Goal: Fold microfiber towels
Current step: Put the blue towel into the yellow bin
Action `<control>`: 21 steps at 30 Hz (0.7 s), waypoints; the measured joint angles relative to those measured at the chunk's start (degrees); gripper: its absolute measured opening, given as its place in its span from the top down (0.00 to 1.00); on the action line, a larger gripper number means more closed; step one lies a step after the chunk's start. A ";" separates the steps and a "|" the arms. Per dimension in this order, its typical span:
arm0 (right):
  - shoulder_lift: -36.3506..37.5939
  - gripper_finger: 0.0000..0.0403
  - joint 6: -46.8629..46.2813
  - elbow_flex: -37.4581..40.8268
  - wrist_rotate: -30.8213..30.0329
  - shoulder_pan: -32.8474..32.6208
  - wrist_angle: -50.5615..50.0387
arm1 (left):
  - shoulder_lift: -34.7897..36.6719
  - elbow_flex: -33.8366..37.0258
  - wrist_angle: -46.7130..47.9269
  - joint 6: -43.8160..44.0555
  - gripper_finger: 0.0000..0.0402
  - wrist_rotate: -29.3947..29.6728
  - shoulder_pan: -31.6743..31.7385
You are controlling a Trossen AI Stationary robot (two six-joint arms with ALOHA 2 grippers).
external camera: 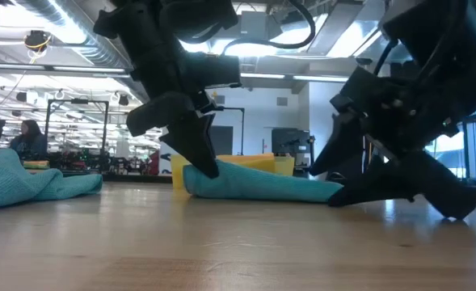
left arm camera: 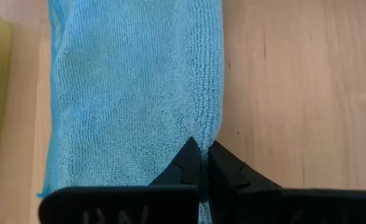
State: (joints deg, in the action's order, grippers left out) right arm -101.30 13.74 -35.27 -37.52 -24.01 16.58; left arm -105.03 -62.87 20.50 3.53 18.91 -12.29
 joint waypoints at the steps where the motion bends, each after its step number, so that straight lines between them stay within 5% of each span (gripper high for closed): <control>1: -0.39 0.34 -0.17 -0.36 -0.63 0.02 -0.21 | 0.00 0.00 0.06 0.00 1.00 -0.18 0.00; 16: -0.83 0.34 -4.58 -4.67 -6.77 0.07 -15.83 | 3.70 -0.09 0.68 0.66 1.00 -2.17 -0.50; 21: -0.87 0.44 -4.48 -4.67 -6.77 0.07 -15.89 | 4.53 -0.09 1.87 0.63 1.00 -2.13 -0.58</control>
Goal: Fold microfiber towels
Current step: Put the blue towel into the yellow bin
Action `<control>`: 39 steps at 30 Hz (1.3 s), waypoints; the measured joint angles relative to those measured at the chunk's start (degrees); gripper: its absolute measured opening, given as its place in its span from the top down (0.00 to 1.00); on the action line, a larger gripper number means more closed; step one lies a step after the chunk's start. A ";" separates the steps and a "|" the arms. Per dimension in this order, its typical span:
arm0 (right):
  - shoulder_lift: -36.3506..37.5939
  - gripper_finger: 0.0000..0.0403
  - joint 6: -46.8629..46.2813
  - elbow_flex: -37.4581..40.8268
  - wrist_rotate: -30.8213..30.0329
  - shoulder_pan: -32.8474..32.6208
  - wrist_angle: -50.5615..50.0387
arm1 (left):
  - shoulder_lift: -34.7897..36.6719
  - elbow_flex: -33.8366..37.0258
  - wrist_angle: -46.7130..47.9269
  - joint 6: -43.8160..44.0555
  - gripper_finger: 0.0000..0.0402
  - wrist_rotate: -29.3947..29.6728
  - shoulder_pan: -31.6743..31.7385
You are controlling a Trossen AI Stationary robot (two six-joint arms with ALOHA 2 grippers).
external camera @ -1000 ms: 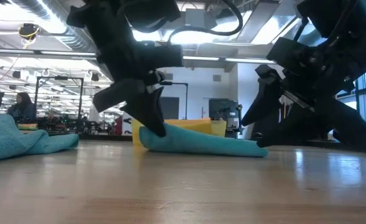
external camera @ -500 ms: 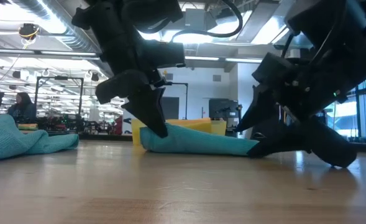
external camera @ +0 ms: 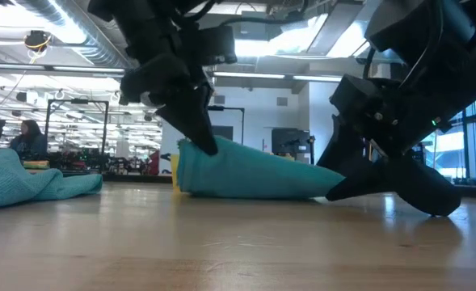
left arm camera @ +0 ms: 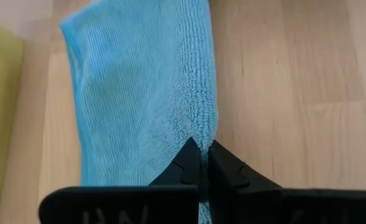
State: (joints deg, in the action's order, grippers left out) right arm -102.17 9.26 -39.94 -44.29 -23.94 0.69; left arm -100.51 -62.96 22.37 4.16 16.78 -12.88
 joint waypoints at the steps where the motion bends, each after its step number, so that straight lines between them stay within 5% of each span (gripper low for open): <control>1: 0.00 0.47 0.00 0.00 0.02 0.00 -0.02 | 0.12 -0.03 -0.29 0.02 1.00 0.02 -0.01; 12: -0.41 0.96 3.70 -3.16 0.35 -1.75 -1.90 | 0.09 -0.09 2.80 -0.02 1.00 0.24 -0.03; 19: 0.63 0.98 5.03 -9.63 -0.38 -1.23 -8.74 | 4.77 0.00 6.77 -1.28 1.00 3.67 -0.02; 26: 10.46 0.99 6.96 -10.88 -0.47 4.90 -11.63 | 14.86 0.00 11.37 -6.34 1.00 9.53 2.89; 39: 23.33 0.99 21.51 -9.98 15.51 29.91 -0.59 | 22.16 -0.02 3.34 -29.57 1.00 3.40 26.72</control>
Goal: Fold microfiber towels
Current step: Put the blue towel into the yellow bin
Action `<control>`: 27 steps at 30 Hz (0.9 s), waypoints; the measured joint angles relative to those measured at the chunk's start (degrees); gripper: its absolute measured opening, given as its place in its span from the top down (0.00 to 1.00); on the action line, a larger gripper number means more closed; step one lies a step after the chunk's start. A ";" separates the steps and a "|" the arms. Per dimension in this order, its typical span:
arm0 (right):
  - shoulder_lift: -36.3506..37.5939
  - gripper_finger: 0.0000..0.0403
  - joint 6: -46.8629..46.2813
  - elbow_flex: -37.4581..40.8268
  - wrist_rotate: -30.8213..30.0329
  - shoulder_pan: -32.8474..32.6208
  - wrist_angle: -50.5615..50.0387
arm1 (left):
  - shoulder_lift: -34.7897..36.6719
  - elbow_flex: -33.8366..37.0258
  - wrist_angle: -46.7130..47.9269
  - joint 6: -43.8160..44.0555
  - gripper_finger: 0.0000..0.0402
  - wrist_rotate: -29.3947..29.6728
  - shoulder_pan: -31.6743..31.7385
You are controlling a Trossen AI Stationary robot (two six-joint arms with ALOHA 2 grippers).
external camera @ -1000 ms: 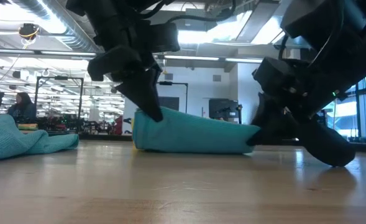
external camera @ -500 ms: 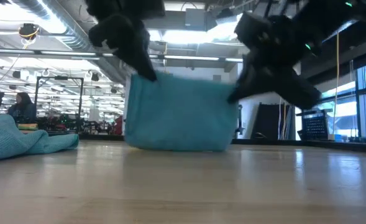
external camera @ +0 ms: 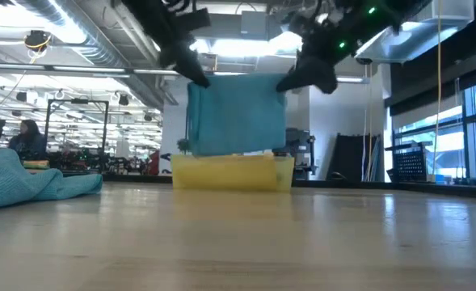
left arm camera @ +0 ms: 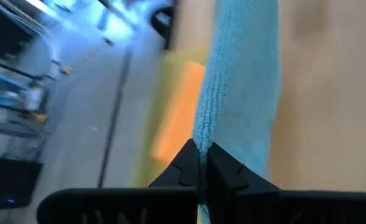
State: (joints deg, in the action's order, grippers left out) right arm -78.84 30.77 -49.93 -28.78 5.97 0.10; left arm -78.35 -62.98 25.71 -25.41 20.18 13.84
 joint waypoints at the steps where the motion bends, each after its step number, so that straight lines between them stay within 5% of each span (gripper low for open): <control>1: 0.06 0.99 0.94 -0.01 1.10 2.13 0.66 | 0.09 0.00 -2.19 -1.57 1.00 -0.82 2.15; 16: -2.17 0.99 4.16 -0.29 22.54 23.89 11.62 | -3.62 -0.07 -18.70 -9.90 1.00 -24.29 24.97; 27: -9.91 0.99 5.46 -0.12 20.85 25.35 11.31 | -11.69 0.02 -19.87 -12.77 1.00 -22.60 25.78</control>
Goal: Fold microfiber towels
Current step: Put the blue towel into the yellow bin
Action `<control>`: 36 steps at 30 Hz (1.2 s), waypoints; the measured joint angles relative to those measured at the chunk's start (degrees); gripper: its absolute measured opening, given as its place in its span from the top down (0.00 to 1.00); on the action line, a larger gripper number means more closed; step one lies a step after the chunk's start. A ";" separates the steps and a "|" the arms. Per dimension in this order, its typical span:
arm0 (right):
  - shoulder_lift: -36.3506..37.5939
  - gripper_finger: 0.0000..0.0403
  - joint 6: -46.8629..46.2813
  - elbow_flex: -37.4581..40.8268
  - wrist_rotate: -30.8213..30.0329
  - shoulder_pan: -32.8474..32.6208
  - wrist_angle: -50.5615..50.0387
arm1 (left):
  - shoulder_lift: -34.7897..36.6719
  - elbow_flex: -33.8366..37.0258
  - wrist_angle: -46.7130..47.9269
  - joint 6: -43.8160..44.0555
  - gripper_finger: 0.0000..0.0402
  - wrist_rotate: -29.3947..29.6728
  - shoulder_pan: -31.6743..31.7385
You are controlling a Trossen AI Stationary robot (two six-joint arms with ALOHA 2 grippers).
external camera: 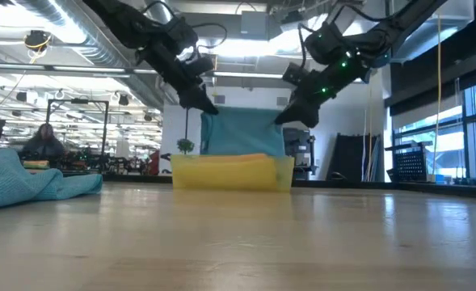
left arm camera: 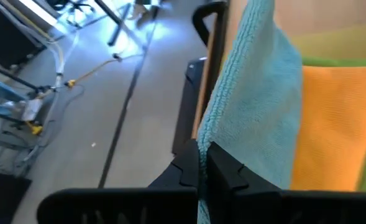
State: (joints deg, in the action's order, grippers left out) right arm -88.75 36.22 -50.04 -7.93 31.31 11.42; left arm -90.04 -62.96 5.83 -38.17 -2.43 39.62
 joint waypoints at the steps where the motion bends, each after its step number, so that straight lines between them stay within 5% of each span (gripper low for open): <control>1: 0.09 0.99 0.05 0.00 -0.09 0.19 0.67 | 0.10 0.00 -0.52 -0.02 1.00 0.56 0.05; 15: 1.10 0.99 -0.08 -7.63 0.31 3.85 0.04 | 2.03 -0.06 -9.77 -1.38 1.00 0.55 4.16; 26: -5.10 0.99 -1.07 -7.59 2.99 1.98 -8.28 | 1.95 0.00 3.32 -2.71 1.00 -3.54 2.30; 36: -3.50 0.99 -1.15 -7.52 3.73 -1.50 -14.20 | 1.97 0.00 13.52 -3.04 1.00 -4.32 -1.77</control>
State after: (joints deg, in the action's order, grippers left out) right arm -92.25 35.07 -57.56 -4.20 29.81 -2.78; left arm -88.07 -62.96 19.35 -41.22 -6.74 37.84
